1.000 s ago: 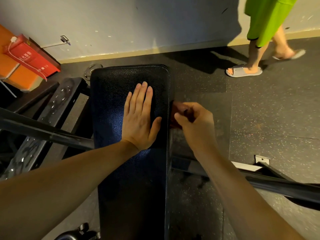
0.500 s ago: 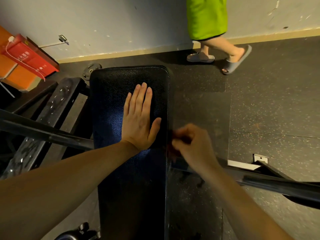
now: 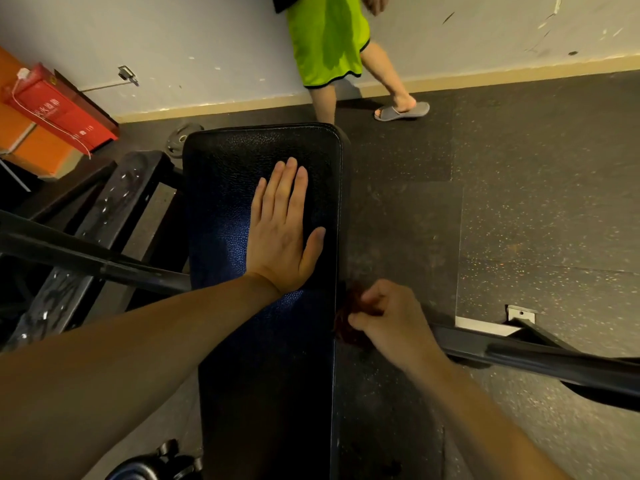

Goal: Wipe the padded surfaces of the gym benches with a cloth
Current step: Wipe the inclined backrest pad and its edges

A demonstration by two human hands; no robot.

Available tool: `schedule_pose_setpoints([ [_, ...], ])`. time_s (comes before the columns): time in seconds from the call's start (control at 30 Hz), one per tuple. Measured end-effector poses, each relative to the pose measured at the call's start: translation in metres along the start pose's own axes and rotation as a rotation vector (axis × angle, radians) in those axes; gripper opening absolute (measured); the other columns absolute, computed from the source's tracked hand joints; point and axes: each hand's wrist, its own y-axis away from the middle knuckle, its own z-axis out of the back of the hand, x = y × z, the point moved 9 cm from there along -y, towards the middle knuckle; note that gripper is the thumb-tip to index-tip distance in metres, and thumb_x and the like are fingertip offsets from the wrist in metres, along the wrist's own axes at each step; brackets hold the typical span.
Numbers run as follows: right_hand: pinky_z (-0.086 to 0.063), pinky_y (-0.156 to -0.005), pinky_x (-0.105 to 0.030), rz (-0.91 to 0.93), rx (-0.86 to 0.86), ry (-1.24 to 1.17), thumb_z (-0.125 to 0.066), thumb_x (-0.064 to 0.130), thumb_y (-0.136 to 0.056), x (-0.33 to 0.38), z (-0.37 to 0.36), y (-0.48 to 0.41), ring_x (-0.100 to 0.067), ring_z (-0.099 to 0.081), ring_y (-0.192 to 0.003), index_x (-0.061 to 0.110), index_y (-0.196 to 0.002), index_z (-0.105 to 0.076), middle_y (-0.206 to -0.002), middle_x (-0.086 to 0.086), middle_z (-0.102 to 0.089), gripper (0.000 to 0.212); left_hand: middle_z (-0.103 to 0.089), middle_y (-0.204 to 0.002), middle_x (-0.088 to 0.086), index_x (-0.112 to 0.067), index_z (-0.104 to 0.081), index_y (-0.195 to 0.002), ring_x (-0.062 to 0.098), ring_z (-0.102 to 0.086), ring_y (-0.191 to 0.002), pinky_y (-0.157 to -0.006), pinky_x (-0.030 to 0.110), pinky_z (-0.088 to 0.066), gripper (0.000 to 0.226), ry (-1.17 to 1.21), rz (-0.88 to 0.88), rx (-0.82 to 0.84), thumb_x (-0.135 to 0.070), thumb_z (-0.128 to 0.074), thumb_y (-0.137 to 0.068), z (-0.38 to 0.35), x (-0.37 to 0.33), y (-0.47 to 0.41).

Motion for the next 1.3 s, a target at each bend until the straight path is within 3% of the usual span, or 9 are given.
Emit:
schedule_pose_setpoints([
  [0.17, -0.054, -0.070, -0.015, 0.229, -0.291, -0.117, -0.075, 0.013, -0.088, 0.062, 0.039, -0.024, -0.001, -0.069, -0.078, 0.024, -0.087, -0.066, -0.084, 0.008, -0.071, 0.015, -0.013, -0.168, 0.022, 0.005, -0.018, -0.159, 0.034, -0.007, -0.158, -0.126, 0.057, -0.012, 0.075, -0.011, -0.013, 0.007, -0.043, -0.032, -0.103, 0.001, -0.002, 0.001],
  [0.43, -0.056, -0.066, -0.020, -0.072, 0.030, 0.023, -0.074, 0.011, -0.088, -0.050, -0.032, 0.034, -0.005, -0.068, -0.077, 0.025, -0.086, -0.062, -0.087, 0.005, -0.070, 0.018, -0.013, -0.170, 0.018, 0.002, -0.018, -0.160, 0.030, -0.006, -0.159, -0.127, 0.054, -0.011, 0.073, -0.008, 0.004, 0.009, -0.043, -0.032, -0.103, 0.002, -0.001, 0.001],
  [0.57, -0.049, -0.067, -0.017, 0.053, -0.147, 0.107, -0.068, 0.010, -0.088, -0.023, 0.012, 0.029, -0.004, -0.065, -0.085, 0.031, -0.093, -0.066, -0.091, 0.012, -0.068, 0.021, -0.011, -0.170, 0.019, 0.001, -0.015, -0.161, 0.030, -0.006, -0.159, -0.127, 0.053, -0.010, 0.074, -0.056, 0.010, 0.055, -0.045, -0.030, -0.105, 0.001, -0.002, 0.001],
  [0.73, -0.050, -0.090, -0.028, 0.199, -0.214, 0.199, -0.060, 0.007, -0.093, 0.001, 0.030, 0.034, -0.010, -0.061, -0.102, 0.033, -0.114, -0.066, -0.112, 0.009, -0.065, 0.034, -0.013, -0.170, 0.014, -0.005, -0.017, -0.162, 0.026, -0.008, -0.159, -0.128, 0.049, -0.009, 0.069, -0.063, 0.132, 0.033, -0.042, -0.038, -0.107, 0.021, -0.011, 0.029],
  [0.8, -0.051, -0.093, -0.028, 0.209, -0.239, 0.117, -0.065, 0.013, -0.095, 0.004, 0.026, 0.028, -0.009, -0.061, -0.105, 0.030, -0.126, -0.062, -0.114, 0.011, -0.064, 0.035, -0.014, -0.170, 0.013, -0.005, -0.018, -0.162, 0.025, -0.009, -0.159, -0.128, 0.048, -0.009, 0.067, 0.021, 0.154, 0.021, -0.036, -0.042, -0.108, 0.022, -0.025, 0.070],
  [0.93, -0.058, -0.082, -0.027, 0.134, -0.382, -0.209, -0.076, 0.019, -0.089, -0.001, 0.004, 0.015, -0.004, -0.067, -0.090, 0.026, -0.108, -0.063, -0.098, 0.011, -0.068, 0.024, -0.013, -0.171, 0.014, -0.003, -0.018, -0.162, 0.025, -0.008, -0.159, -0.128, 0.050, -0.008, 0.066, 0.070, 0.125, 0.080, -0.037, -0.037, -0.108, -0.007, -0.035, 0.122],
  [1.03, -0.051, -0.075, -0.016, -0.013, -0.288, -0.252, -0.076, 0.016, -0.089, -0.055, -0.042, 0.035, -0.003, -0.067, -0.087, 0.022, -0.105, -0.065, -0.095, 0.009, -0.070, 0.021, -0.012, -0.170, 0.017, 0.000, -0.018, -0.161, 0.029, -0.008, -0.159, -0.127, 0.054, -0.011, 0.069, 0.043, 0.118, 0.077, -0.039, -0.032, -0.106, -0.023, -0.031, 0.123],
  [1.17, -0.057, -0.082, -0.026, -0.226, -0.009, -0.151, -0.069, 0.011, -0.094, -0.112, -0.077, 0.060, -0.011, -0.070, -0.090, 0.021, -0.099, -0.070, -0.092, 0.003, -0.072, 0.011, -0.013, -0.170, 0.018, 0.002, -0.019, -0.160, 0.030, -0.008, -0.159, -0.126, 0.057, -0.012, 0.072, 0.061, 0.095, 0.060, -0.041, -0.031, -0.103, -0.024, -0.032, 0.125],
  [1.3, -0.057, -0.077, -0.020, 0.003, -0.287, -0.306, -0.071, 0.011, -0.092, -0.042, -0.026, 0.012, -0.005, -0.070, -0.087, 0.021, -0.100, -0.071, -0.093, 0.007, -0.073, 0.013, -0.012, -0.169, 0.020, 0.003, -0.017, -0.160, 0.031, -0.007, -0.159, -0.127, 0.057, -0.011, 0.074, 0.034, 0.097, 0.072, -0.042, -0.029, -0.103, -0.027, -0.031, 0.124],
])
